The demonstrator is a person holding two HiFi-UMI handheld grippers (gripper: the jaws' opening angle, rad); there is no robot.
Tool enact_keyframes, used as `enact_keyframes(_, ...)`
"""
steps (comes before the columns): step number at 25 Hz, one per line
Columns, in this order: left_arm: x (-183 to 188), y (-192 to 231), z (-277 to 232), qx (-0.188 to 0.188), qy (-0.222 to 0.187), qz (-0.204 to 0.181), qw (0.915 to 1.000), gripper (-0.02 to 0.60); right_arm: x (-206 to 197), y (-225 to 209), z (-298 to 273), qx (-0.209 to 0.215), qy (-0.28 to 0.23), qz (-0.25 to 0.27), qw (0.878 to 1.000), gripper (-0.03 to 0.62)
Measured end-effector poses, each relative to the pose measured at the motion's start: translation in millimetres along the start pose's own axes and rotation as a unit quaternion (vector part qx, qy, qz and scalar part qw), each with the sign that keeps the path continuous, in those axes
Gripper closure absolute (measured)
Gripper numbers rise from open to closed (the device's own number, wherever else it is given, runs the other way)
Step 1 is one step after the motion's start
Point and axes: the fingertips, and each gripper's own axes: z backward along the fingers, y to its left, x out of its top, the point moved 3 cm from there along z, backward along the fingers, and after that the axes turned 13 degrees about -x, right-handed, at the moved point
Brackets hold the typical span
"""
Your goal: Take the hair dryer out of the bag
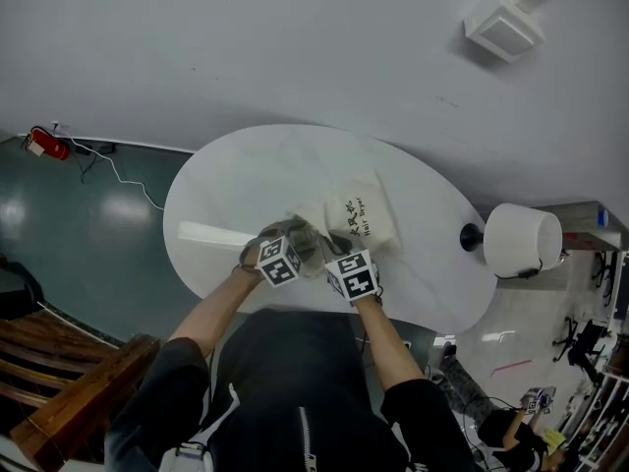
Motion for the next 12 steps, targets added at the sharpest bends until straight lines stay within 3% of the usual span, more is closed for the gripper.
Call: enact_keyframes(12,9,5,-38,-0.02,0.025,-0.001,0.9995,0.295,-1,-3,2,0.002,-0.001,-0.012,1.0,0.565)
